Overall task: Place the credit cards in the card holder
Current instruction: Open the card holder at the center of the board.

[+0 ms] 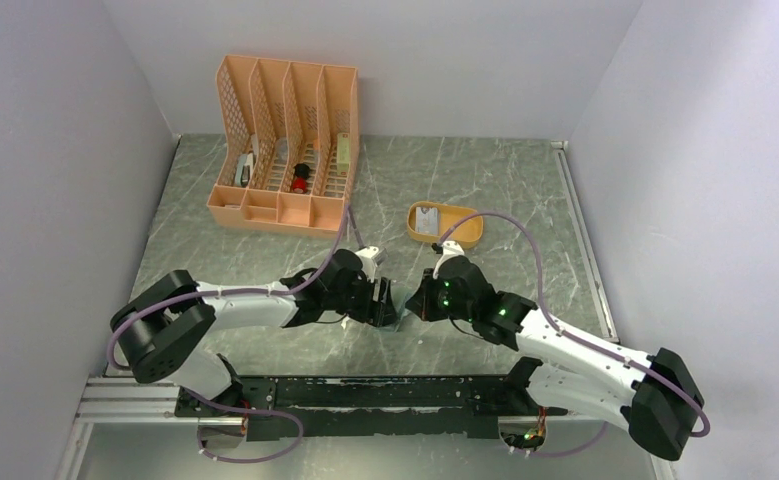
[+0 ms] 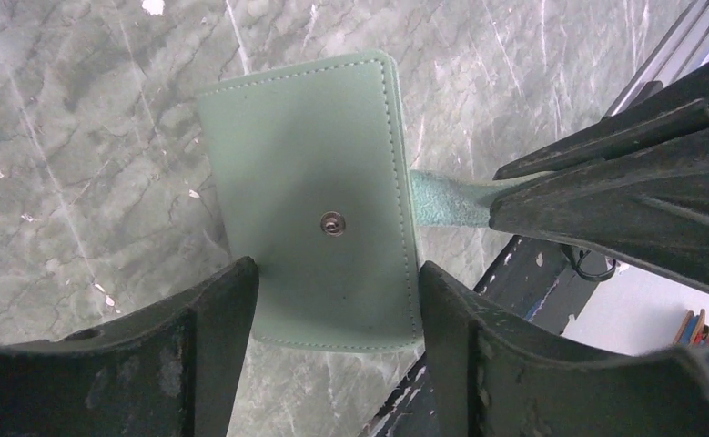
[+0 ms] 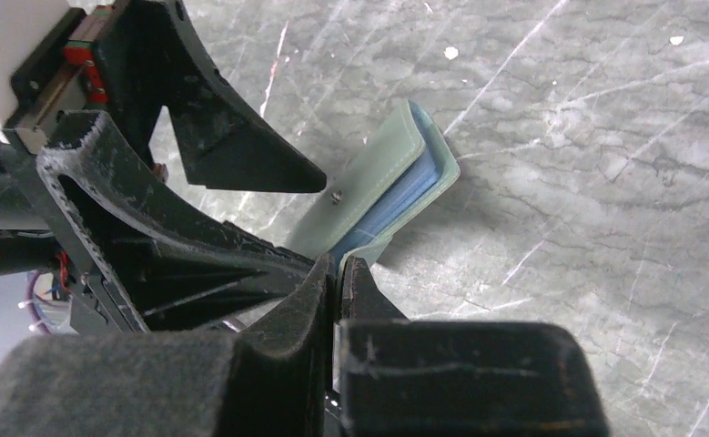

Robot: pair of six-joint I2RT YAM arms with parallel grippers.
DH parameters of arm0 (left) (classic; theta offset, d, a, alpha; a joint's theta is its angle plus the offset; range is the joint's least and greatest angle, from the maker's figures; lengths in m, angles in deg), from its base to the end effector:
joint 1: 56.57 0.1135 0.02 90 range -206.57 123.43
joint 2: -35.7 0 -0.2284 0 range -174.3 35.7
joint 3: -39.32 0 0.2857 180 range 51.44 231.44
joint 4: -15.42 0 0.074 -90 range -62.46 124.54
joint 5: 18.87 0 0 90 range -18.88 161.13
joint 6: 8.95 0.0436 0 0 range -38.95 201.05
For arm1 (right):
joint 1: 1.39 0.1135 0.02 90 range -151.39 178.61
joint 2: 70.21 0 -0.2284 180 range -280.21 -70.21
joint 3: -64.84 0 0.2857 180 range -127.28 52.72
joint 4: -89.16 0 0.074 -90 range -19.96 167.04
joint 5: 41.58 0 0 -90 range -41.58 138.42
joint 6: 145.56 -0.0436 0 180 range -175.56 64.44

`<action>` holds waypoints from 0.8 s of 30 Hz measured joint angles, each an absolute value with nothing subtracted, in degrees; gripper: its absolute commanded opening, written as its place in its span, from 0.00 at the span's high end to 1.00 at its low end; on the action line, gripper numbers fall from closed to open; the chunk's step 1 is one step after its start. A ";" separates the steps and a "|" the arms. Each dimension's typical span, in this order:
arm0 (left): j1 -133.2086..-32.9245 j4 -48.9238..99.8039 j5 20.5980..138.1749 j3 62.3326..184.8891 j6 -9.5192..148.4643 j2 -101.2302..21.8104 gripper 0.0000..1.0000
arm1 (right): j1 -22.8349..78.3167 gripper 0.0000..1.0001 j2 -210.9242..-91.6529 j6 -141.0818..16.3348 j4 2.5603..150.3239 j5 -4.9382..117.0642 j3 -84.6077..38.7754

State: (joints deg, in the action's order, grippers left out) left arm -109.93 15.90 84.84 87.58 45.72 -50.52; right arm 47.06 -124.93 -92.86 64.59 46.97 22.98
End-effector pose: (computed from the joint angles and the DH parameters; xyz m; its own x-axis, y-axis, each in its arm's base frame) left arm 0.1835 -0.2640 0.0933 -0.8176 0.1578 -0.5538 0.5118 0.6400 -0.5732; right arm 0.1733 0.1938 0.1649 -0.7660 0.0491 -0.6410 -0.3402 0.8150 0.4690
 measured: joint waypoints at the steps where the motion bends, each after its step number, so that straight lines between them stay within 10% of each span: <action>1: -109.95 15.88 84.84 87.63 45.76 -50.58 0.38 | 47.06 1.00 -124.93 -92.88 64.61 46.97 23.24; 14: -110.04 16.91 82.15 87.47 45.87 -50.69 0.95 | 47.06 1.00 -123.16 -92.64 63.96 45.83 23.88; 24: -110.04 17.68 77.30 77.86 39.38 -39.90 0.95 | 47.06 1.00 -125.63 -93.84 63.89 45.07 24.31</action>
